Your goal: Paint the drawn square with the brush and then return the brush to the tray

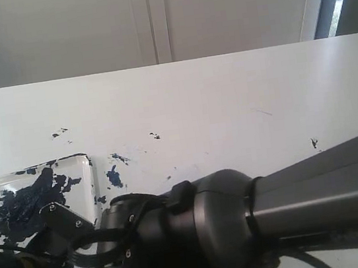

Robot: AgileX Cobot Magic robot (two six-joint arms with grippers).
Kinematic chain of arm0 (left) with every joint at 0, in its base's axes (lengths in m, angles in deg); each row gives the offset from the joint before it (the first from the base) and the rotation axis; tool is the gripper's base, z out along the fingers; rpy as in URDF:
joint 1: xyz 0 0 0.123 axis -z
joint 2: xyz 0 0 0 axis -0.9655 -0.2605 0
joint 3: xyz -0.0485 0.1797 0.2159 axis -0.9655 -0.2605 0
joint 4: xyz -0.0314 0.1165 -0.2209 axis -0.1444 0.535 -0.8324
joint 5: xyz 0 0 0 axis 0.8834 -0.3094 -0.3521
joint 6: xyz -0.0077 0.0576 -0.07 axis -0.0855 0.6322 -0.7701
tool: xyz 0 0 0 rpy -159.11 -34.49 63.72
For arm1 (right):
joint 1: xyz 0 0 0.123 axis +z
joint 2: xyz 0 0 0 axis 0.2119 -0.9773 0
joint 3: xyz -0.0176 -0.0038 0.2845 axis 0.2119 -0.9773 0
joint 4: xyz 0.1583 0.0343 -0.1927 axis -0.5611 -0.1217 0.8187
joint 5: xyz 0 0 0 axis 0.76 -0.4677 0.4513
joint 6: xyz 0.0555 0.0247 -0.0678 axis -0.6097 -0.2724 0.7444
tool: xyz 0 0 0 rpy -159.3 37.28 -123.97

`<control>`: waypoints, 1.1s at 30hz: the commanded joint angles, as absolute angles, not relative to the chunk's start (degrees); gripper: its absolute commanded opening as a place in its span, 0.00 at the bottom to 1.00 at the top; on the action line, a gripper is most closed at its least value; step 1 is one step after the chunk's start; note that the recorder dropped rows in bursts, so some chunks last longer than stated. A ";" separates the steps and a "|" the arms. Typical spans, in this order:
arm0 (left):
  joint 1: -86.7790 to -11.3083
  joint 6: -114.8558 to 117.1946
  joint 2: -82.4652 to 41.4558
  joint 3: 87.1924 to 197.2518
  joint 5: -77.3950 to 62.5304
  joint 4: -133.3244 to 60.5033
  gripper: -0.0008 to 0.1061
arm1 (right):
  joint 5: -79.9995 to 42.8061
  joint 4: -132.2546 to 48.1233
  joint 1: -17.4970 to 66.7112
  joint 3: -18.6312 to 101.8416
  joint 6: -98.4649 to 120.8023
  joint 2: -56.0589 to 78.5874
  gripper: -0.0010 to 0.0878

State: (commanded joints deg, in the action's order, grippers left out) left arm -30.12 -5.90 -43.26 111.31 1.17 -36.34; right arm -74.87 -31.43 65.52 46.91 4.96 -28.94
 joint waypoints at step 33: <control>-30.12 -5.90 -43.26 111.31 2.23 -36.38 0.71 | -80.00 -29.91 62.82 46.57 6.92 -28.94 0.01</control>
